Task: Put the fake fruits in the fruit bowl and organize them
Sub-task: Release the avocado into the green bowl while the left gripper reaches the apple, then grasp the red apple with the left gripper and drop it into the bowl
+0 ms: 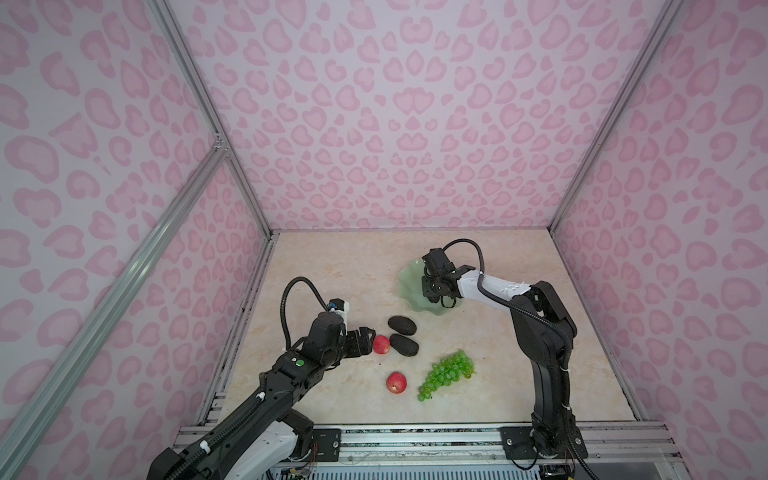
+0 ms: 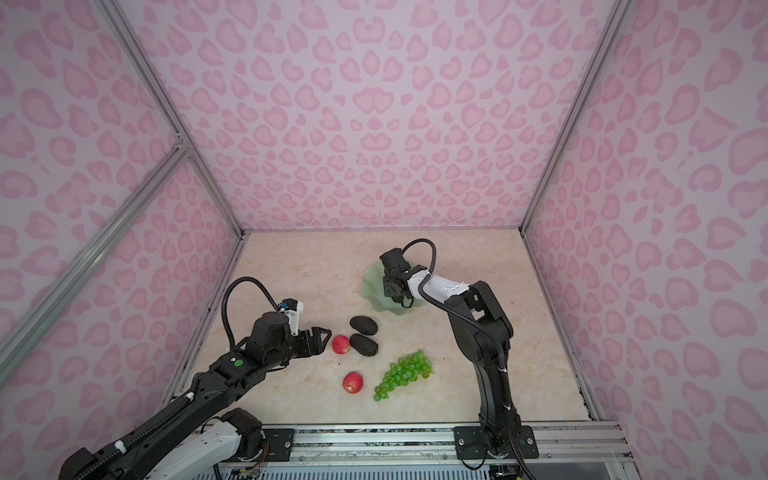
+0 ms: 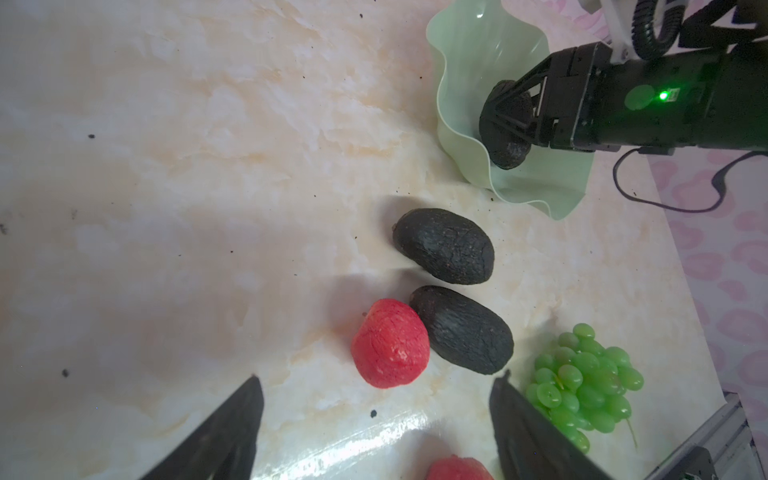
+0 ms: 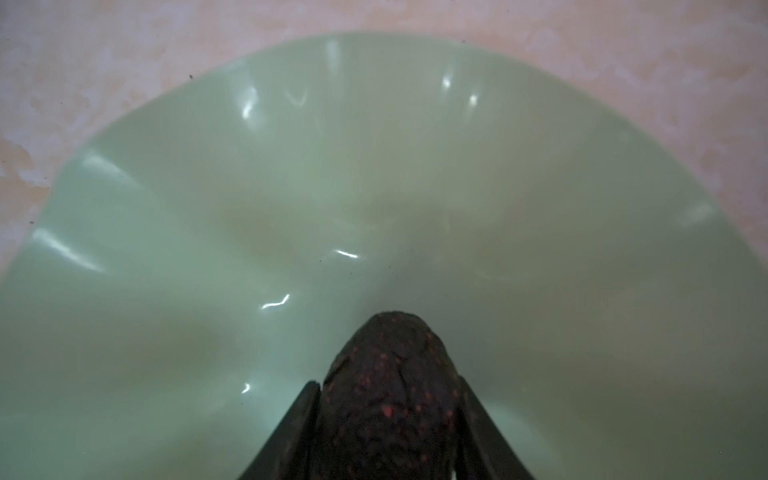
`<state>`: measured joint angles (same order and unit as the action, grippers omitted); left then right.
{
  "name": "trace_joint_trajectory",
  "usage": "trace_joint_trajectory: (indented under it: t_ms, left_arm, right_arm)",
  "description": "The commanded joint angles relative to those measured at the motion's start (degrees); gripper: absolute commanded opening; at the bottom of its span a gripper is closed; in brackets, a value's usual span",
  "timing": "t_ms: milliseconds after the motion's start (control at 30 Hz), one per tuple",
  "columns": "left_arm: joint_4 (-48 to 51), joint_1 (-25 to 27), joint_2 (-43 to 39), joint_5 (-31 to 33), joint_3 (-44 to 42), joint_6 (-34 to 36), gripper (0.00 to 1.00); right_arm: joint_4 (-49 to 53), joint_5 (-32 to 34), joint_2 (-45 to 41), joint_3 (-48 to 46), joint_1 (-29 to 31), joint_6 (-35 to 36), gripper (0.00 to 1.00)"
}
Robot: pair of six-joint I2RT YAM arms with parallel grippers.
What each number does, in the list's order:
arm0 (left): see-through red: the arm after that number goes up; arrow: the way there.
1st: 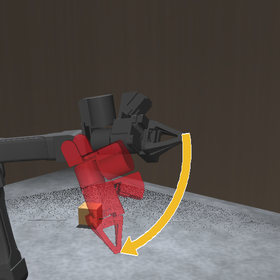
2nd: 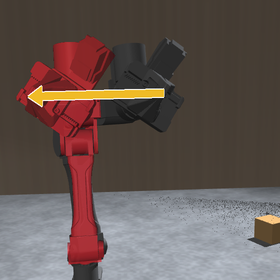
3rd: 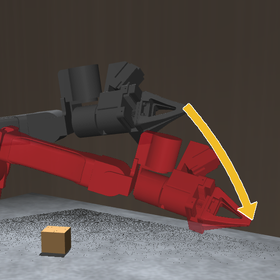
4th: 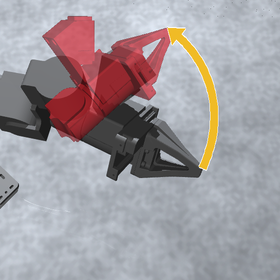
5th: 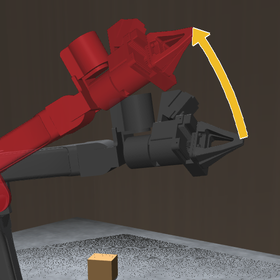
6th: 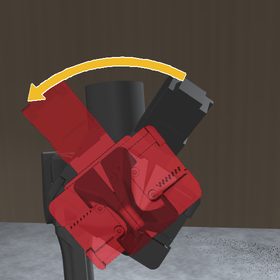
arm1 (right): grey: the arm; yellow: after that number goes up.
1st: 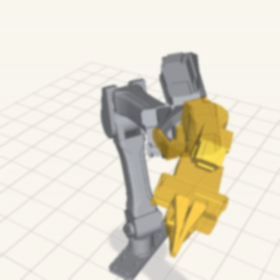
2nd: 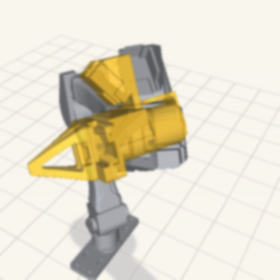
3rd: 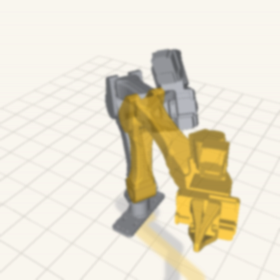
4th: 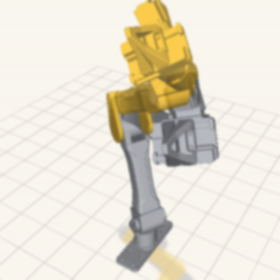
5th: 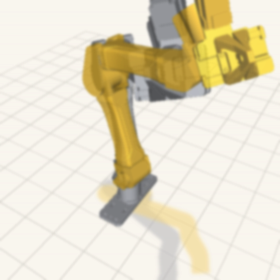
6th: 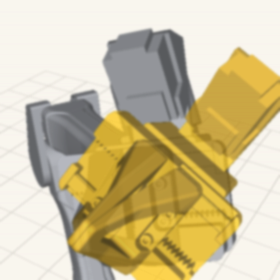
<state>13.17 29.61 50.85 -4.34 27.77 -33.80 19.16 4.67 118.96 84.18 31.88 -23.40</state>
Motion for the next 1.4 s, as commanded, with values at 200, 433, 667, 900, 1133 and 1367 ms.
trace_joint_trajectory:
  t_ms: [200,433,667,900,1133,1367]
  left_arm:
    - [-3.8,2.7,5.6,3.7,0.8,-2.0,0.87]
    - [-6.8,3.2,9.9,4.0,0.5,-5.0,0.87]
    - [-9.0,3.6,15.8,3.4,1.1,-6.1,0.87]
    - [-10.9,4.1,22.3,2.5,3.4,-7.2,0.85]
    - [-10.9,5.3,27.7,2.0,5.9,-8.6,0.74]
    - [-9.1,6.1,28.9,3.3,5.5,-10.4,0.60]
  right_arm:
    - [-1.6,-1.9,-2.9,0.1,-1.0,-0.4,0.72]
    - [-7.2,0.2,-17.8,-9.1,-1.6,-1.5,0.87]
    - [-9.3,2.7,-32.7,-22.3,-1.5,-3.4,0.96]
    - [-7.4,6.0,-42.1,-31.2,-1.8,-4.8,0.97]
    - [-7.7,7.2,-46.6,-34.6,-2.9,-4.6,0.97]
    - [-8.2,7.2,-47.3,-34.3,-3.3,-3.9,0.97]
